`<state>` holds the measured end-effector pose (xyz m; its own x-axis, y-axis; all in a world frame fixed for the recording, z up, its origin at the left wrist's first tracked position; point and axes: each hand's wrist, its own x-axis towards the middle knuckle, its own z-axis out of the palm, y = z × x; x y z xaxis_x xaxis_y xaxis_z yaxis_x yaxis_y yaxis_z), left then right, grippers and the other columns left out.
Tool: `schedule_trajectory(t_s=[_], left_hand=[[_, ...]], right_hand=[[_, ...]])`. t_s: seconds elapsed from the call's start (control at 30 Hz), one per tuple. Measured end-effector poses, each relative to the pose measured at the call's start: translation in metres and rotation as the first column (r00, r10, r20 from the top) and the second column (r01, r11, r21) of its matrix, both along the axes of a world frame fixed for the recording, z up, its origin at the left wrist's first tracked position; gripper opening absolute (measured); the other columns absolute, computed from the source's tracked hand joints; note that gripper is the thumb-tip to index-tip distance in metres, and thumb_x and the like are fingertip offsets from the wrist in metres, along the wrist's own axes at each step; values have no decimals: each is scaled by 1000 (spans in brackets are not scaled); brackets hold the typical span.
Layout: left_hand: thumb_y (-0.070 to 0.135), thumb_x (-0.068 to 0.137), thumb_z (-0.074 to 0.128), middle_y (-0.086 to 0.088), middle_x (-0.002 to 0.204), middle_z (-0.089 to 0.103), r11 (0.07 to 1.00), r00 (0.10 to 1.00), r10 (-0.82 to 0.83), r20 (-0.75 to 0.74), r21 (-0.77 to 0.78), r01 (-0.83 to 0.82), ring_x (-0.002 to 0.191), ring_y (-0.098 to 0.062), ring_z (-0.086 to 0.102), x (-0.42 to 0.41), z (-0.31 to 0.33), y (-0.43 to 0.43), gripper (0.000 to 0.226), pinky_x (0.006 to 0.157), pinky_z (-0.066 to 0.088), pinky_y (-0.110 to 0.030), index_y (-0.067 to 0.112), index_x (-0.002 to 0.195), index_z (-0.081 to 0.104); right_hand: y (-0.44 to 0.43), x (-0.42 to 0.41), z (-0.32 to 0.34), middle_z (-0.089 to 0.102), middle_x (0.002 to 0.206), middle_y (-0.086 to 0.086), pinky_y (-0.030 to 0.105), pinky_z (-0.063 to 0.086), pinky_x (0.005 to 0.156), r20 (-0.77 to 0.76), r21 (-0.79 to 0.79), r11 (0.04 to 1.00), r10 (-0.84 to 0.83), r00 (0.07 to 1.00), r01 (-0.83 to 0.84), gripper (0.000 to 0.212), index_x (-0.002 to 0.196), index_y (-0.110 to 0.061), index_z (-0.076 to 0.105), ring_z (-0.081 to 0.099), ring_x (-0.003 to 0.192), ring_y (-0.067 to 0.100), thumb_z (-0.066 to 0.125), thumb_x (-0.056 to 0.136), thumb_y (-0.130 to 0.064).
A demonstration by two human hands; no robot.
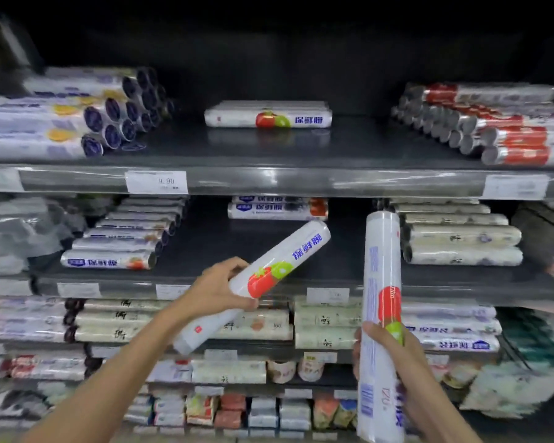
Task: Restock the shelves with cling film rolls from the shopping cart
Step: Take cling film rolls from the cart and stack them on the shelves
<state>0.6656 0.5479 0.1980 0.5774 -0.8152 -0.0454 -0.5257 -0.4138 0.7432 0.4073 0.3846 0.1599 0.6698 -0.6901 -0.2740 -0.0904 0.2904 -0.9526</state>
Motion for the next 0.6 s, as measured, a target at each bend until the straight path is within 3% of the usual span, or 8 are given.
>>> schedule_trajectory(t_s=[0.1,0.27,0.4,0.6], left_hand=[[26,60,87,14,97,66,998,994,-63,88,32,60,82,5,61,50,-9,-25,49,68,41,-7,31,101,60],[26,67,83,8,97,70,986,975,-142,173,109,124,86,-5,63,121,-35,-71,46,65,41,-6,27,111,68],[35,69,82,7,105,61,965,948,-222,227,190,181,99,-12,58,163,-58,-107,47,75,39,-19,27,112,65],[33,75,78,8,126,50,954,932,-260,252,217,207,118,-10,47,194,-69,-149,66,97,36,-22,21,133,51]], right_hand=[[-10,23,-11,67,69,13,41,53,64,40,5,1000,-28,999,28,50,97,-6,60,63,60,26,84,57,-24],[-18,52,-41,67,76,12,34,54,55,80,27,995,-94,992,92,62,111,0,56,64,61,21,77,61,-31],[-22,69,-63,70,83,10,36,53,59,73,-37,993,-110,991,113,101,108,-7,59,68,68,20,88,26,-57],[-28,86,-75,70,87,11,37,53,60,74,-89,990,-100,992,106,99,108,-5,60,68,71,22,86,30,-59]])
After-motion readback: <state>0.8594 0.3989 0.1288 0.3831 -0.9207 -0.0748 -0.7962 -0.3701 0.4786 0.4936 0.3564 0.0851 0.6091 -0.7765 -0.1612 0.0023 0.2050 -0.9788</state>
